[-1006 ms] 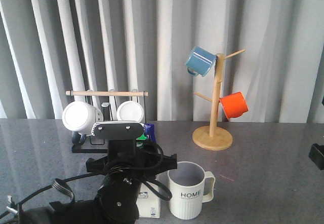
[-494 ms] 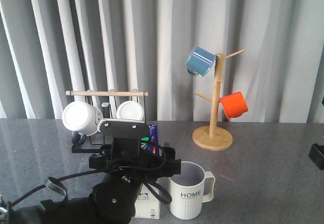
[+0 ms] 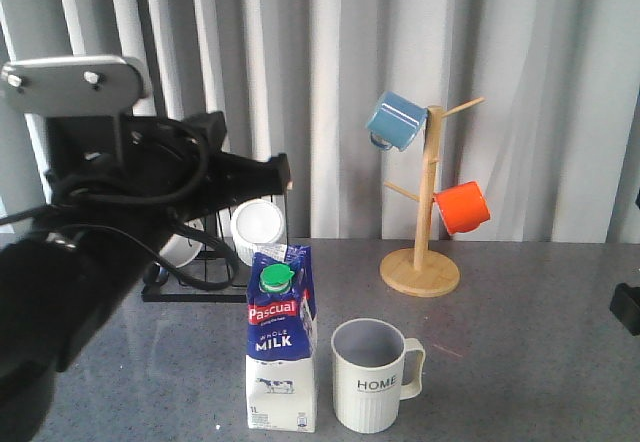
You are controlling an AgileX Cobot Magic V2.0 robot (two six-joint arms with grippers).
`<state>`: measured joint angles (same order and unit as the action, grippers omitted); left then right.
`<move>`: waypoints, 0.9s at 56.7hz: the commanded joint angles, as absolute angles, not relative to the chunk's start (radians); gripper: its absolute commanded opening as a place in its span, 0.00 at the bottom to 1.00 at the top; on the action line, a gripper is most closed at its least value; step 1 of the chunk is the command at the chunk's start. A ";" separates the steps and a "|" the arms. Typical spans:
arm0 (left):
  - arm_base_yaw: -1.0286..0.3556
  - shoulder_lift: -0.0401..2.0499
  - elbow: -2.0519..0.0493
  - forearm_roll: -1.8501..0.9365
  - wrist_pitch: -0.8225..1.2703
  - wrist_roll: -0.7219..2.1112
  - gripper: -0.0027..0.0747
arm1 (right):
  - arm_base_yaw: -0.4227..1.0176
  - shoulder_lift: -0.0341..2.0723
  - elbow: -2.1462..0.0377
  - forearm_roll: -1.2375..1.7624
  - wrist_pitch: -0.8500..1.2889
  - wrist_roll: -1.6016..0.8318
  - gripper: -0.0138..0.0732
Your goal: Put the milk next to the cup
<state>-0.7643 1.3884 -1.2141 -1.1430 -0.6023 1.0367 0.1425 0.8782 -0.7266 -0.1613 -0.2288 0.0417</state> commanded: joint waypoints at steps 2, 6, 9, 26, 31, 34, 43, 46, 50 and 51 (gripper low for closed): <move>-0.770 1.308 -1.240 -1.098 -0.621 1.040 0.02 | 0.135 0.869 -0.756 -0.161 -0.298 0.044 0.15; -0.770 1.297 -1.240 -1.098 -0.620 1.040 0.02 | 0.135 0.869 -0.756 -0.161 -0.298 0.044 0.15; -0.770 1.291 -1.240 -1.099 -0.606 1.016 0.02 | 0.135 0.869 -0.756 -0.161 -0.298 0.044 0.15; -0.771 1.292 -1.281 -0.917 -0.315 0.515 0.02 | 0.135 0.869 -0.756 -0.161 -0.298 0.044 0.15; -0.770 1.290 -1.240 -0.816 -0.200 0.514 0.02 | 0.135 0.869 -0.756 -0.161 -0.298 0.044 0.15; -0.770 1.283 -1.199 -0.723 -0.163 0.519 0.02 | 0.135 0.869 -0.756 -0.161 -0.298 0.044 0.15; -0.721 1.176 -0.981 -0.395 -0.189 0.327 0.02 | 0.135 0.869 -0.756 -0.161 -0.298 0.044 0.15; -0.672 1.116 -0.895 -0.331 -0.194 0.229 0.02 | 0.135 0.869 -0.756 -0.161 -0.298 0.044 0.15; -0.590 1.014 -0.764 -0.231 -0.191 0.063 0.02 | 0.135 0.869 -0.756 -0.161 -0.298 0.044 0.15; -0.564 0.968 -0.711 -0.186 -0.187 0.012 0.02 | 0.135 0.869 -0.756 -0.161 -0.298 0.044 0.15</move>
<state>-0.6499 1.1142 -0.8212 -0.3300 -0.1145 0.2131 0.1425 0.8782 -0.7266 -0.1613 -0.2288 0.0417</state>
